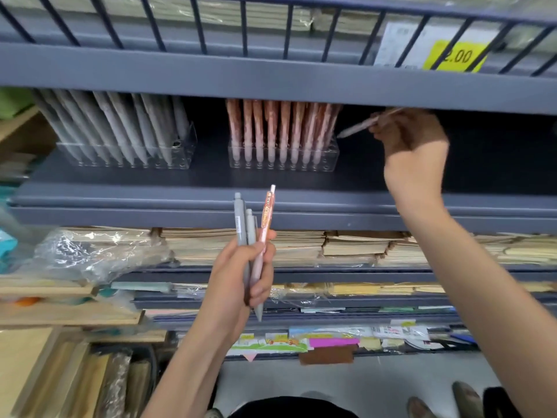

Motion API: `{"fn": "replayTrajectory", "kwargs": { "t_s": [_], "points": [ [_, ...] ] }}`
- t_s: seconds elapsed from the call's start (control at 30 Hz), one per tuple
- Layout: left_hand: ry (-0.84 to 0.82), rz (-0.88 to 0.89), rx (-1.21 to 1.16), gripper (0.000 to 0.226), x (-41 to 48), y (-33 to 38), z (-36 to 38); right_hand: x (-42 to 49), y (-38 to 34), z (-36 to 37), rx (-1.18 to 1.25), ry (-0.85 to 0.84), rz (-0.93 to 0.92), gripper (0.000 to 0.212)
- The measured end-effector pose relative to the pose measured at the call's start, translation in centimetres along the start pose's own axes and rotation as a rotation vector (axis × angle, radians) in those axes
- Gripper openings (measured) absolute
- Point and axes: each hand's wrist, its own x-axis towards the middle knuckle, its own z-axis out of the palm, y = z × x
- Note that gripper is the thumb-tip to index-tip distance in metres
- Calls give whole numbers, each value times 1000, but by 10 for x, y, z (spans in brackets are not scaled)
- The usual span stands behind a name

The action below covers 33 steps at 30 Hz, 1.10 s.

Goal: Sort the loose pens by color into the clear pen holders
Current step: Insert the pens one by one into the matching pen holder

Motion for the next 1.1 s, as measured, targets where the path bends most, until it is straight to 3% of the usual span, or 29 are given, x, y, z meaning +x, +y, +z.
{"fn": "replayTrajectory", "kwargs": {
  "t_s": [0.1, 0.37, 0.7, 0.8, 1.0, 1.1],
  "points": [
    [25, 27, 3, 20, 2, -5, 7, 10, 9, 3, -207, -92, -33, 20],
    [59, 49, 36, 29, -4, -20, 14, 40, 9, 32, -485, -332, -23, 31],
    [71, 113, 208, 29, -15, -17, 7, 33, 4, 32, -436, -266, -2, 30],
    [81, 100, 274, 36, -18, -15, 8, 13, -1, 19, -254, -172, 28, 16],
    [50, 107, 296, 46, -17, -13, 19, -63, -19, -2, -72, -767, 180, 22],
    [17, 92, 292, 41, -16, -12, 22, -79, -26, -2, 42, -825, 261, 14]
  ]
}}
